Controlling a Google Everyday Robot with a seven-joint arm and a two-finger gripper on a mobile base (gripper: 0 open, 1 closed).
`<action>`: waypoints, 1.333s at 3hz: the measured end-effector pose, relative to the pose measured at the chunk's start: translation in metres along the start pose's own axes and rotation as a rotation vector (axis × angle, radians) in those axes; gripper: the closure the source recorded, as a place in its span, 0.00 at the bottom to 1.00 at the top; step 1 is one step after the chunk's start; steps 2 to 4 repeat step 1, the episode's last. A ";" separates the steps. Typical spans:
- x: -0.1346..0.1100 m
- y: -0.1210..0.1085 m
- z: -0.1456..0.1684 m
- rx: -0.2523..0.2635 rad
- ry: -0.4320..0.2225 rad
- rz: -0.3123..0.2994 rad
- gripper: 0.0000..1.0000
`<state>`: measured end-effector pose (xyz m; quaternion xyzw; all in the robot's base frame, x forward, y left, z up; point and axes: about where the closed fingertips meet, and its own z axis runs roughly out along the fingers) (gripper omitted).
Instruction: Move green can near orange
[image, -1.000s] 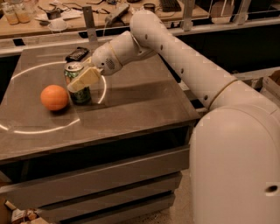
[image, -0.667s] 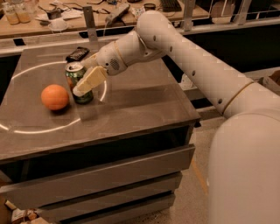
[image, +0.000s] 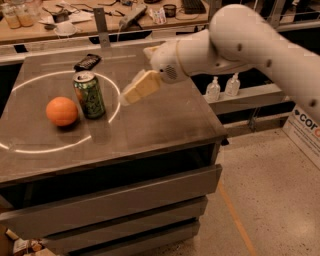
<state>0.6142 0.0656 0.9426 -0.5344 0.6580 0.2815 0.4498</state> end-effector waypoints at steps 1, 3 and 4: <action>0.008 -0.013 -0.030 0.102 0.000 0.013 0.00; 0.008 -0.013 -0.030 0.102 0.000 0.013 0.00; 0.008 -0.013 -0.030 0.102 0.000 0.013 0.00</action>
Offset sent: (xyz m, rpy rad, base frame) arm 0.0000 0.0000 0.0000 0.0000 0.0000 0.0000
